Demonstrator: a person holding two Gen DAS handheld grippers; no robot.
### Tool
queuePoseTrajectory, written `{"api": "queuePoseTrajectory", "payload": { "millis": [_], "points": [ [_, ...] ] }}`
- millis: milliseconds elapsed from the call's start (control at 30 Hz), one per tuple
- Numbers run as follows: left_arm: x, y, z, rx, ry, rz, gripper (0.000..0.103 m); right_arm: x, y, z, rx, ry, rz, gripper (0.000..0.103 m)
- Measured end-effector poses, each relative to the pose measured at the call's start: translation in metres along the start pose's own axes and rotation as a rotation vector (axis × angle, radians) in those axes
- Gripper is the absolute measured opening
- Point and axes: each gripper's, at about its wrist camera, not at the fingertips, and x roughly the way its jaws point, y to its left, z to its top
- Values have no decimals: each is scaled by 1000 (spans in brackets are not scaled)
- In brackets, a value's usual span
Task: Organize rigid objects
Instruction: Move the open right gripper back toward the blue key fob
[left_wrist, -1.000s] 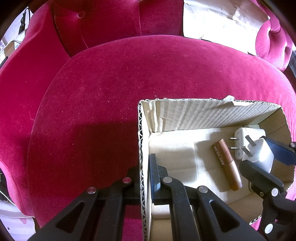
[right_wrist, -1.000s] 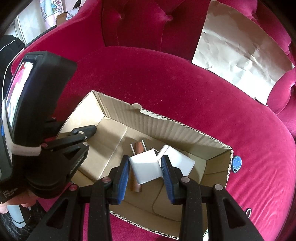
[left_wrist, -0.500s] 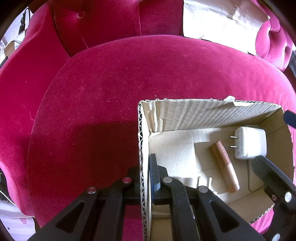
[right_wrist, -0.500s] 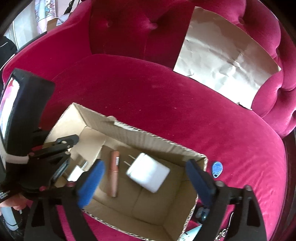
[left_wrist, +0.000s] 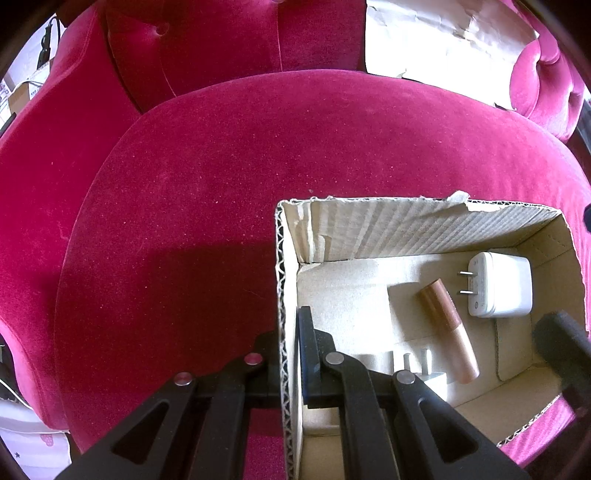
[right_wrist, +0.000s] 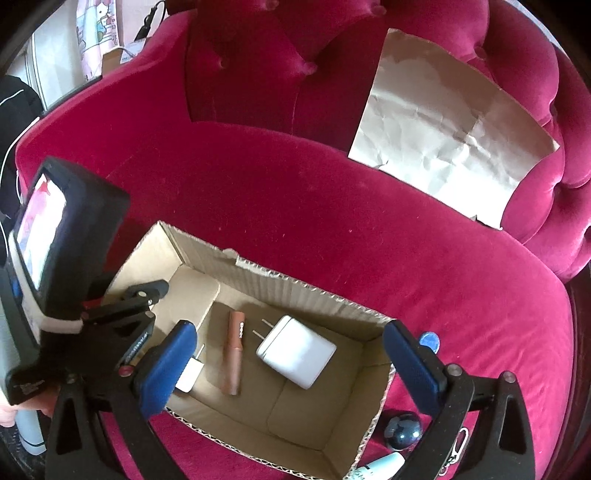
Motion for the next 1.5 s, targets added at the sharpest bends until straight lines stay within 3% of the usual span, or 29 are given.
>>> {"api": "queuePoseTrajectory", "payload": {
  "millis": [633,1500],
  "points": [
    [0,-3,-2,3,-2,4,4,-20,-78,9,159,-42,-116,103],
    [0,-4,-1,6,-2,6,4,11,-161,-26,316,38,-211,103]
  ]
}}
